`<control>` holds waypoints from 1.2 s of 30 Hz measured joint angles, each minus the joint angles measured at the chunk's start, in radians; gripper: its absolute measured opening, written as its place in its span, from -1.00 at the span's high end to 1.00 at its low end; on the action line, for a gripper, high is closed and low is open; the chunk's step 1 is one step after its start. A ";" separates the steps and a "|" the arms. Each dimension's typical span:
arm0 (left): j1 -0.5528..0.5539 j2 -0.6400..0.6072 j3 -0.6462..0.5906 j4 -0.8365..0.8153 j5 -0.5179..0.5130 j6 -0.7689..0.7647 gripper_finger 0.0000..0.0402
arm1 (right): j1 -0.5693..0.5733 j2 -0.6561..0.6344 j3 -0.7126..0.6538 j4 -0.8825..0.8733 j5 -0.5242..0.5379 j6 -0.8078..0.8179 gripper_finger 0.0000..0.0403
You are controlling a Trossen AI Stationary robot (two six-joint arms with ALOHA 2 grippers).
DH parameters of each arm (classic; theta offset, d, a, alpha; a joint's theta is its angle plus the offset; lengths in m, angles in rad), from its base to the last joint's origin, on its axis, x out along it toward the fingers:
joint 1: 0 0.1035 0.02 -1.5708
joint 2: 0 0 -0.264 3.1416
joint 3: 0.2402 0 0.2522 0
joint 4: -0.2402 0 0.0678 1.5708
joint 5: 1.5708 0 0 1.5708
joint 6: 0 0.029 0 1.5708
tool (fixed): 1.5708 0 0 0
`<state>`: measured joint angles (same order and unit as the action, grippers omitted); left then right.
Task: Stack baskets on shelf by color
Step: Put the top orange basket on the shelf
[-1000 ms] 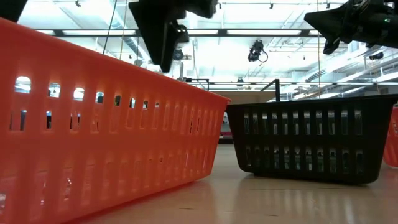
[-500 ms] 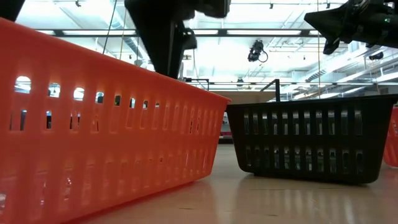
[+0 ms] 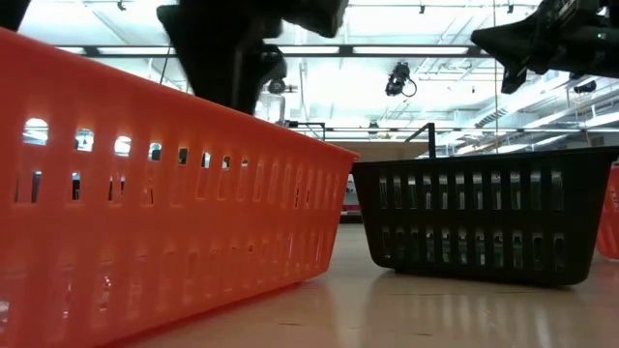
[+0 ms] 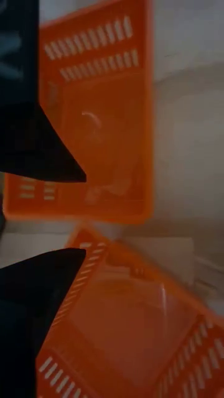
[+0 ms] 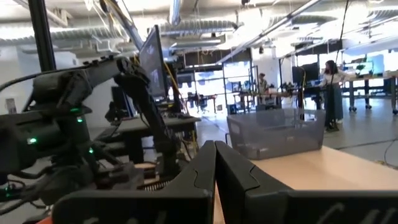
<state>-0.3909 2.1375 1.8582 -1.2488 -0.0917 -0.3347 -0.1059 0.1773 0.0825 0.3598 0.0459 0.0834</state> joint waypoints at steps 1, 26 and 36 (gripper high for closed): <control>-0.009 -0.001 -0.019 0.010 -0.002 -0.016 0.06 | 0.000 0.001 0.000 -0.005 -0.004 0.000 0.92; -0.046 -0.173 -0.348 0.177 -0.064 -0.163 0.12 | 0.000 0.015 0.000 -0.015 -0.073 0.004 0.92; -0.026 -0.172 -0.512 0.292 -0.054 -0.157 0.21 | 0.000 0.019 0.000 -0.019 -0.073 0.004 0.92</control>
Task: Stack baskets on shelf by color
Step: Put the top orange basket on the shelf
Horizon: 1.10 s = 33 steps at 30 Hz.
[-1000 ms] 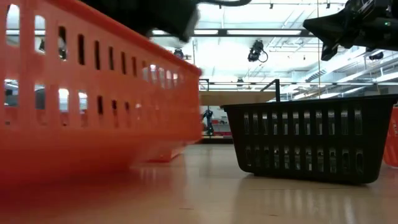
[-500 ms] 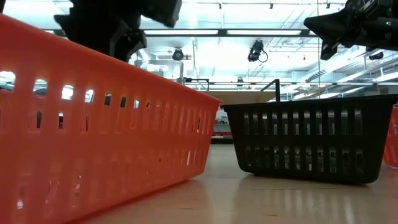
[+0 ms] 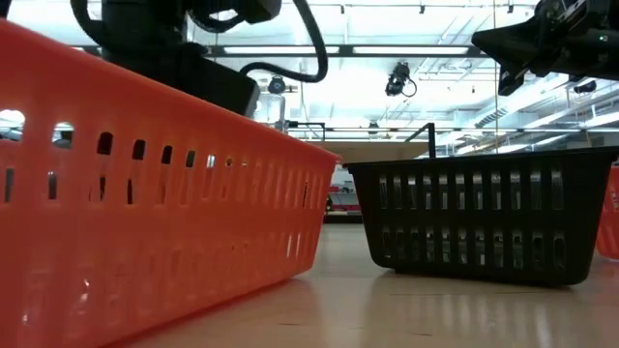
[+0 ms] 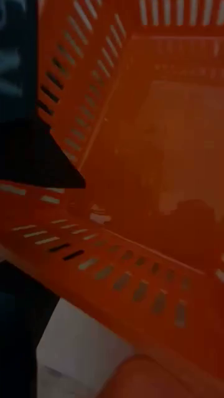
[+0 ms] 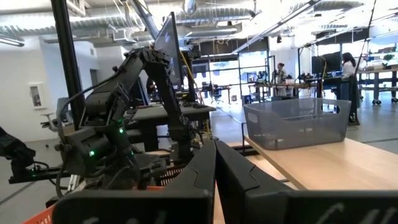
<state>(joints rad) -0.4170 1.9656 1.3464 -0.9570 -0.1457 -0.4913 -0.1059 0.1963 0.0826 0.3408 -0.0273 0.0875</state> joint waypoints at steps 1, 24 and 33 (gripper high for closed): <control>0.002 0.000 0.002 0.005 -0.002 0.007 0.27 | 0.000 0.000 0.000 0.000 0.000 0.000 0.92; 0.313 0.000 0.567 -0.248 -0.199 0.543 0.99 | 0.000 0.000 0.000 0.001 0.008 0.025 0.92; 0.552 0.000 0.695 -0.225 -0.116 0.691 0.99 | -0.001 0.000 0.000 0.026 0.010 0.047 0.92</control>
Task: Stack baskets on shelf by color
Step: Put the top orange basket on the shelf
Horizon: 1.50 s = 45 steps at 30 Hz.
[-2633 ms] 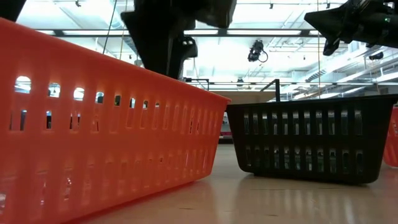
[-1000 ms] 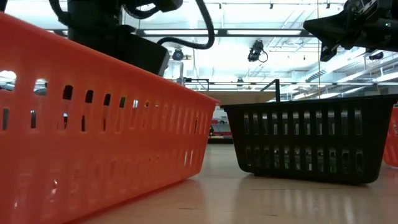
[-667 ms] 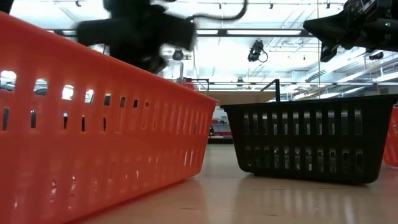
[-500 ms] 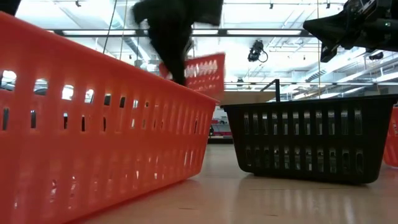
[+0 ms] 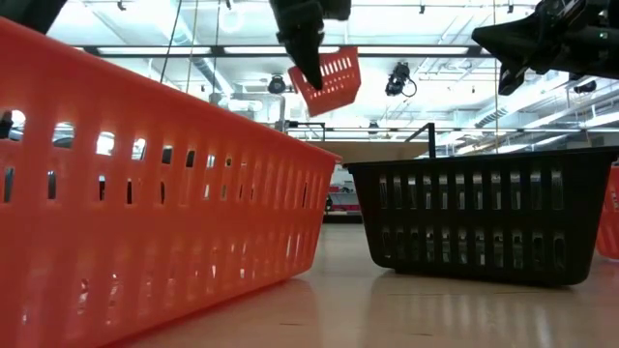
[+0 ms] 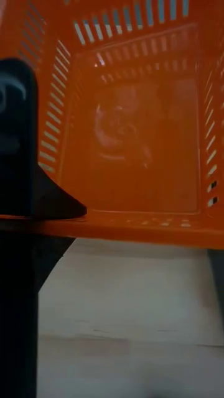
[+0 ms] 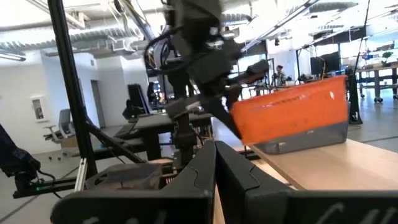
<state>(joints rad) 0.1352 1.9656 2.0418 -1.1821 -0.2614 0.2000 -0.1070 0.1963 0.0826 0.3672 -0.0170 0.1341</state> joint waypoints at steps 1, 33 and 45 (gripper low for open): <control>0.017 0.000 -0.002 0.012 0.024 0.011 0.99 | 0.000 0.000 0.000 -0.001 0.001 0.002 0.92; 0.134 0.001 -0.022 0.093 0.029 0.039 0.42 | 0.000 0.000 0.000 0.020 0.146 -0.083 0.92; 0.036 -0.094 0.019 0.140 0.031 0.075 0.42 | 0.000 0.005 0.000 0.009 0.143 -0.083 0.91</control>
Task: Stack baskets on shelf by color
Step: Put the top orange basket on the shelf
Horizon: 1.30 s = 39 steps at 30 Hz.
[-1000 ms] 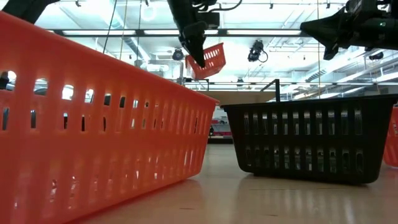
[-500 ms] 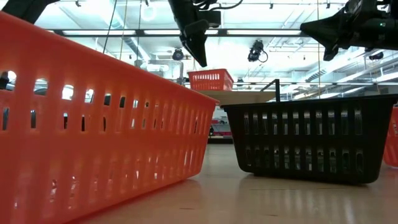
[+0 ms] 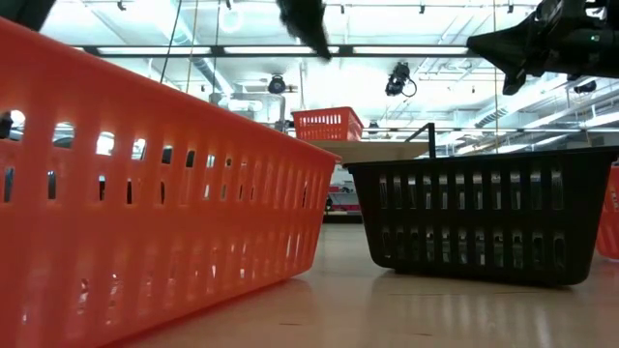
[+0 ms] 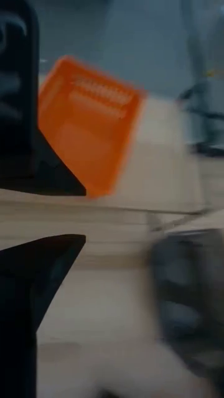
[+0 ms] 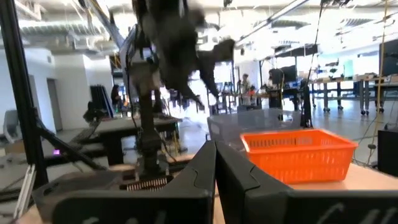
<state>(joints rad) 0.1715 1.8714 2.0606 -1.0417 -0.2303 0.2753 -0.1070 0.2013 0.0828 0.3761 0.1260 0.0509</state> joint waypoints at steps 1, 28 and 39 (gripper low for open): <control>0.000 -0.020 -0.006 0.037 0.019 -0.006 0.42 | 0.000 0.002 0.000 -0.018 -0.005 0.000 0.91; 0.014 -0.831 -1.052 0.961 0.034 -0.111 0.42 | -0.074 0.396 0.306 -0.213 -0.040 -0.103 0.52; 0.086 -1.042 -1.243 1.077 -0.046 -0.034 0.42 | -0.188 0.854 0.658 -0.285 -0.069 -0.161 0.29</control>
<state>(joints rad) 0.2571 0.8291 0.8174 0.0349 -0.2762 0.2418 -0.2952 1.0550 0.7404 0.0907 0.0571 -0.1103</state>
